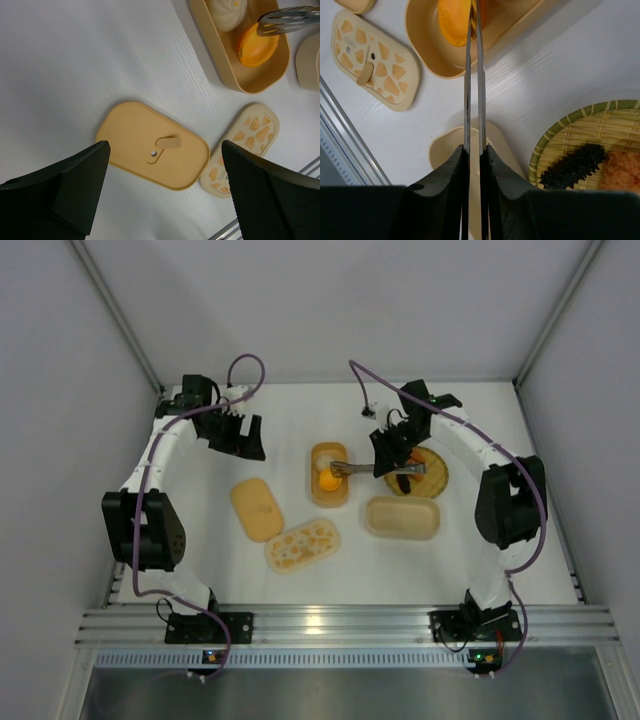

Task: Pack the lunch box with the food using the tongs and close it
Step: Place the fake food in the packing box.

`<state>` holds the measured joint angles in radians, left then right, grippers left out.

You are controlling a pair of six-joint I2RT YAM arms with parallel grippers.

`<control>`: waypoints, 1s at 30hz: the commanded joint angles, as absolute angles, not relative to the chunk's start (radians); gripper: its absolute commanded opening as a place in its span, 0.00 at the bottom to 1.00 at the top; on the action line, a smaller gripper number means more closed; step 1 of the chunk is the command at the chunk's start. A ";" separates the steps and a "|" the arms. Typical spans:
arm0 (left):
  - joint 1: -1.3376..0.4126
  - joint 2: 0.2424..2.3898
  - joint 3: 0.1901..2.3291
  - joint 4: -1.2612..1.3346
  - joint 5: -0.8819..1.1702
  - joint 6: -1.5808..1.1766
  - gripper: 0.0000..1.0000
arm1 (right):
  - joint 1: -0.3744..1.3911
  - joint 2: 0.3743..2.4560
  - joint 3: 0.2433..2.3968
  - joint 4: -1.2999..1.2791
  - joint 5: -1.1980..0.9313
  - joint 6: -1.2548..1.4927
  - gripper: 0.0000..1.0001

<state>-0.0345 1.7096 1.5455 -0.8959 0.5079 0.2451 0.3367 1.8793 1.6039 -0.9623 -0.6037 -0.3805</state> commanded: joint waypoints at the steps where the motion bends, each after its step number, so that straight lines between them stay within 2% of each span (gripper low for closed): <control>1: -0.032 1.664 1.542 -0.870 0.518 0.241 0.98 | 0.367 1.893 1.657 -0.894 -0.600 -0.382 0.09; 6: -0.032 1.666 1.534 -0.879 0.522 0.255 0.98 | 0.383 1.910 1.660 -0.885 -0.597 -0.382 0.14; 13: -0.031 1.667 1.534 -0.882 0.522 0.267 0.98 | 0.399 1.902 1.678 -0.881 -0.604 -0.362 0.39; 21: -0.031 1.677 1.542 -0.870 0.537 0.278 0.98 | 0.374 1.829 1.694 -0.888 -0.601 -0.331 0.40; 30: -0.031 1.684 1.540 -0.858 0.542 0.313 0.98 | 0.155 1.684 1.683 -0.975 -0.581 -0.370 0.44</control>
